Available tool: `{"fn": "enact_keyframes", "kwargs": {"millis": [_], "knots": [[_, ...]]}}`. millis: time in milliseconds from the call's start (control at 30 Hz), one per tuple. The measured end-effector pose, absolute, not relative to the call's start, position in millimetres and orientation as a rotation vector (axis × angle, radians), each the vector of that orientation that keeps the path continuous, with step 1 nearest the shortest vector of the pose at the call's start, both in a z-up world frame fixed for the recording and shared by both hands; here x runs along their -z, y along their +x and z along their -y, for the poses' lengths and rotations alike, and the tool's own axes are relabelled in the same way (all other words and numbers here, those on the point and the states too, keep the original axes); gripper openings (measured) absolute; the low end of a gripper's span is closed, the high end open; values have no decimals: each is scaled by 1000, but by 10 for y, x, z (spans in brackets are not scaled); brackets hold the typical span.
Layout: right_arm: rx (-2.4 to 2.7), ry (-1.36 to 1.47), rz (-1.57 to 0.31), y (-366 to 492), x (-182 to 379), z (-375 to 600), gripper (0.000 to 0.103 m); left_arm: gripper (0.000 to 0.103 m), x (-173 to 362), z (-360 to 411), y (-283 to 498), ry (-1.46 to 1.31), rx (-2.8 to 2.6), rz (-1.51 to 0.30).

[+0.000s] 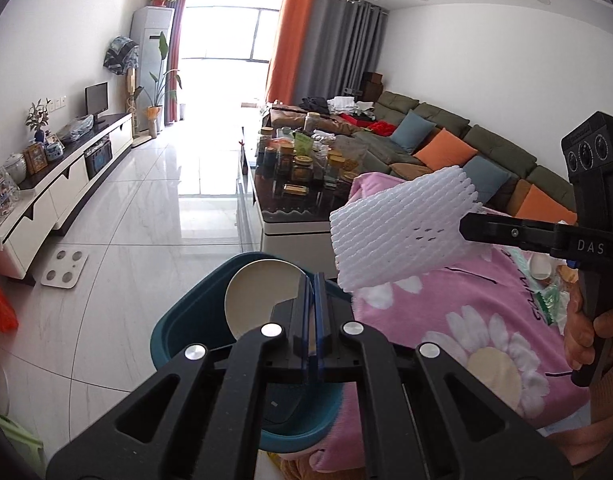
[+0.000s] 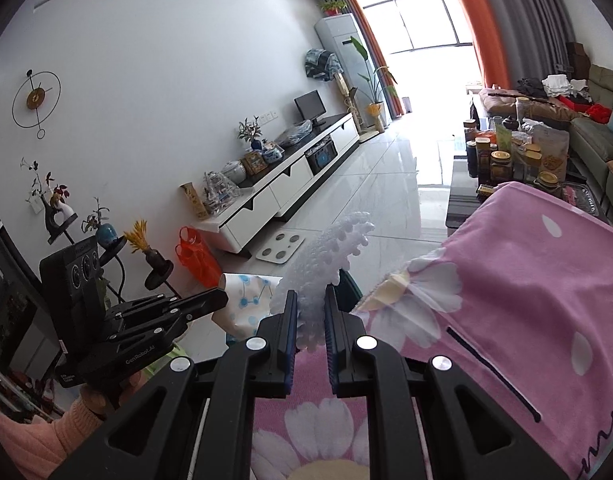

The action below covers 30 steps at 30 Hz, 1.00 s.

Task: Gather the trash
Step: 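Carry the cup with the left gripper while the right carries the foam net to the teal bin, then open both grippers over the teal bin to drop the cup and net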

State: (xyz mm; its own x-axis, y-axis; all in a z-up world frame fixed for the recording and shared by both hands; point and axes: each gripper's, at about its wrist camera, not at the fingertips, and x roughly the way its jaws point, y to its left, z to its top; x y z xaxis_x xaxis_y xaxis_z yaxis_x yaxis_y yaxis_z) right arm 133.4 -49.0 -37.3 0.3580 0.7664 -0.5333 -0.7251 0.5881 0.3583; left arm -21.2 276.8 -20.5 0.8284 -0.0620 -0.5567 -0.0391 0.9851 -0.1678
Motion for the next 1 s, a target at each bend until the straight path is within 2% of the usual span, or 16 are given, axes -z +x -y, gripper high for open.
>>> {"fn": "enact_keyframes", "kwargs": {"millis": [500,667,733,867,933,967,1000], "knots": [[-941,-112,-905,1627,882,-405,14,3,876,-3005,402,-201,-78,-751],[-934,-125,-936,1658,976,-540,23,3,1021,-2948,587,-206,-94,-786],[-934,-126,-950,1662,1007,-571,25,6,1077,-2948,644,-210,-107,-793],[-928,-125,-949,1662,1016,-597,32,19,1120,-2974,739,-220,-139,-800],[-931,-108,-943,1663,993,-543,32,19,1090,-2990,703,-231,-147,-789],[-934,-100,-938,1662,970,-491,32,23,1048,-2977,691,-236,-145,-774],[-935,-91,-927,1662,938,-433,32,32,998,-2949,622,-233,-152,-759]]}}
